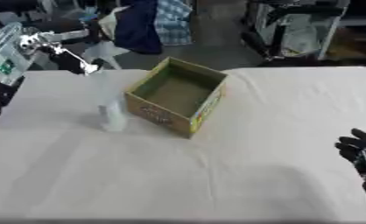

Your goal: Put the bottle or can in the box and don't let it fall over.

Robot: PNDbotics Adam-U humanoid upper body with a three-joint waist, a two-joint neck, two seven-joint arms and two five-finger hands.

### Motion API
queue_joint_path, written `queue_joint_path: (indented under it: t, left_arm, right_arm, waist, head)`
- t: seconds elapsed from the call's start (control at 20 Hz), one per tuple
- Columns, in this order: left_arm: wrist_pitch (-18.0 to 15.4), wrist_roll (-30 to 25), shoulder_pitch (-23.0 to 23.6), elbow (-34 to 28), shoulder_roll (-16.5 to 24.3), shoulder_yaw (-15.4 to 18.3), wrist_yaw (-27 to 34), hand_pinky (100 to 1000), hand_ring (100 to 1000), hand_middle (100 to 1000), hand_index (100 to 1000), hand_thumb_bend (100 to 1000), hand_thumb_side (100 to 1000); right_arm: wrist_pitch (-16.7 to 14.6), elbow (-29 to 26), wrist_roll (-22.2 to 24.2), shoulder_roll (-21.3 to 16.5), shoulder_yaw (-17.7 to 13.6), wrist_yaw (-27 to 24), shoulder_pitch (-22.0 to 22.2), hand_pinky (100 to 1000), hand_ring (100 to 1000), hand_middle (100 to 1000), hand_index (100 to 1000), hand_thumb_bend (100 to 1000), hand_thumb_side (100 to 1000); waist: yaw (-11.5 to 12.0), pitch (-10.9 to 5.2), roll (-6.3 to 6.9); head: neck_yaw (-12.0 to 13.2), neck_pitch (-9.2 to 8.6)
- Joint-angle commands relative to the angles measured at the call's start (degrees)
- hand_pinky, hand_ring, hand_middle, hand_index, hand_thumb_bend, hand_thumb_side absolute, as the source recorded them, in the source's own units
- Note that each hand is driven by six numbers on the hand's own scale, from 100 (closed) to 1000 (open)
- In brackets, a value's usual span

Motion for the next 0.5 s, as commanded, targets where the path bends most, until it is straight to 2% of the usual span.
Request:
queue_joint_path:
  t: [0.05,0.5]
  left_arm:
    - [0.08,1.05,-1.52,-0.75,1.44,1.05,0.12,806,739,754,828,100,227]
    - [0.18,2.51,-1.8,-0.68,1.21,1.04,0.16,765,634,638,721,100,293]
  right_arm:
    - [-0.1,-0.68,0.05,-0.69,-0.05,-0.03,-0.56,892,798,727,876,100,708]
    - [-0.12,-0.67,0.01,-0.64,-0.07,-0.05,-0.49,892,798,727,876,100,710]
  waist:
    - [-0.04,-0.8,0.04]
    - [-0.32,-0.79,0.1]
  head:
    - [0.23,0.31]
    - [0.42,0.31]
